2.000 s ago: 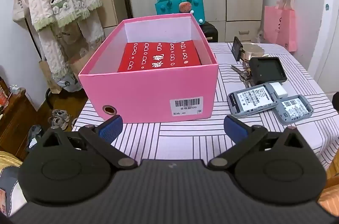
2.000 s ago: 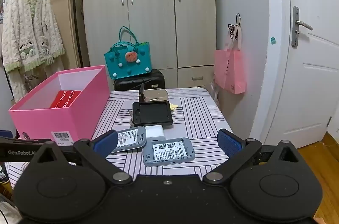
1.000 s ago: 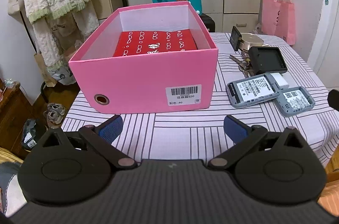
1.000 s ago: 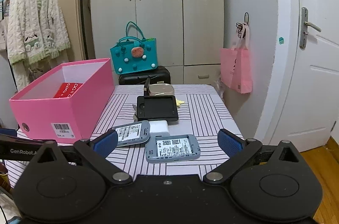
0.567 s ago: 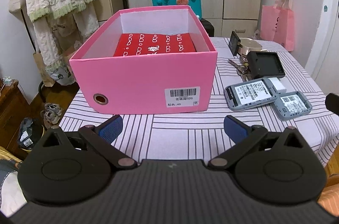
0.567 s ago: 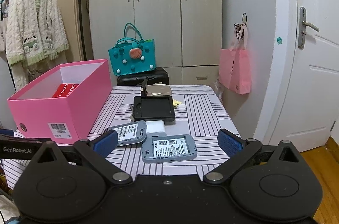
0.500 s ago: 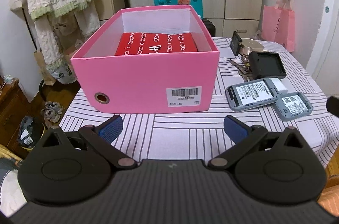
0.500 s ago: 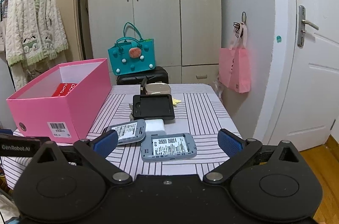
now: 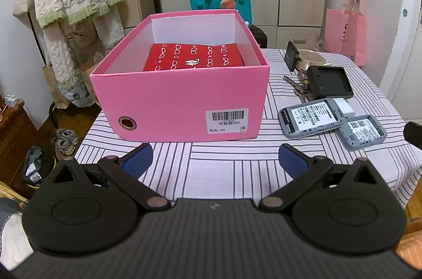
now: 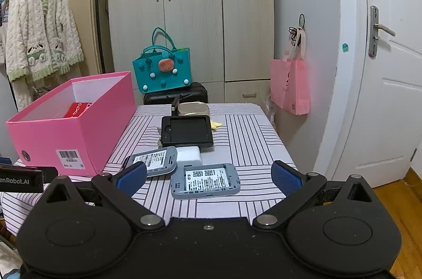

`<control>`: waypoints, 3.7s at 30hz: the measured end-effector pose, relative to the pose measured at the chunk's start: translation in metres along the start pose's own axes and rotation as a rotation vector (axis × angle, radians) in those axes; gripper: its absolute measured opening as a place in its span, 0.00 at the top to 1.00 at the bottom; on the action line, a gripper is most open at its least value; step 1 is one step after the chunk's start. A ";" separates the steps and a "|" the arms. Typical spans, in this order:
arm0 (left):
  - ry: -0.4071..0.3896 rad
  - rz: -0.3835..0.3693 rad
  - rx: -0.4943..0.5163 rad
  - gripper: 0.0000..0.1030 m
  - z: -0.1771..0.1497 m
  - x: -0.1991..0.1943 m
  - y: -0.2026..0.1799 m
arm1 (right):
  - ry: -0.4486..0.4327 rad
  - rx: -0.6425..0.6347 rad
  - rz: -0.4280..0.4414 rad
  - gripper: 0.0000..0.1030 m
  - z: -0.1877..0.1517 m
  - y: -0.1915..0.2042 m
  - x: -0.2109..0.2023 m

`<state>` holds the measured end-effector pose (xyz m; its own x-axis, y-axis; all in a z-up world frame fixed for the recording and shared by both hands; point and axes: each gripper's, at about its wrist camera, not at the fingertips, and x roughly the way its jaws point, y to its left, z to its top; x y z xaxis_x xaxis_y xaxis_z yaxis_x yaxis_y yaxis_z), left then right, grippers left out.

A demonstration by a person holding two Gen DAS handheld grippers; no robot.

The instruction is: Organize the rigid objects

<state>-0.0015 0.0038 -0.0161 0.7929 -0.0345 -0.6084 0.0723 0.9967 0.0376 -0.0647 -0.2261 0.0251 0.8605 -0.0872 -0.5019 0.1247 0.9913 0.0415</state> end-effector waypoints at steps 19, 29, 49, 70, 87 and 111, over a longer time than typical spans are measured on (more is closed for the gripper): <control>0.006 -0.012 -0.018 0.00 -0.003 0.004 -0.002 | 0.007 -0.016 -0.008 0.01 -0.003 0.002 0.005; 0.026 -0.024 -0.031 0.00 -0.007 0.009 -0.006 | 0.014 -0.021 -0.003 0.00 -0.006 -0.002 0.008; 0.016 -0.135 -0.009 0.09 0.008 0.008 0.003 | 0.004 0.019 0.200 0.00 -0.001 -0.004 0.029; -0.081 0.050 0.157 0.11 0.115 0.010 0.100 | 0.146 -0.027 0.190 0.00 0.046 0.014 0.103; 0.182 0.024 0.179 0.36 0.152 0.134 0.148 | 0.277 -0.045 0.094 0.00 0.064 0.028 0.189; 0.195 -0.020 0.147 0.95 0.144 0.168 0.143 | 0.298 0.014 0.161 0.10 0.079 0.018 0.202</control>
<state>0.2292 0.1296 0.0010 0.6599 -0.0248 -0.7510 0.1850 0.9740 0.1304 0.1506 -0.2341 -0.0074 0.6878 0.1047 -0.7183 0.0076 0.9885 0.1513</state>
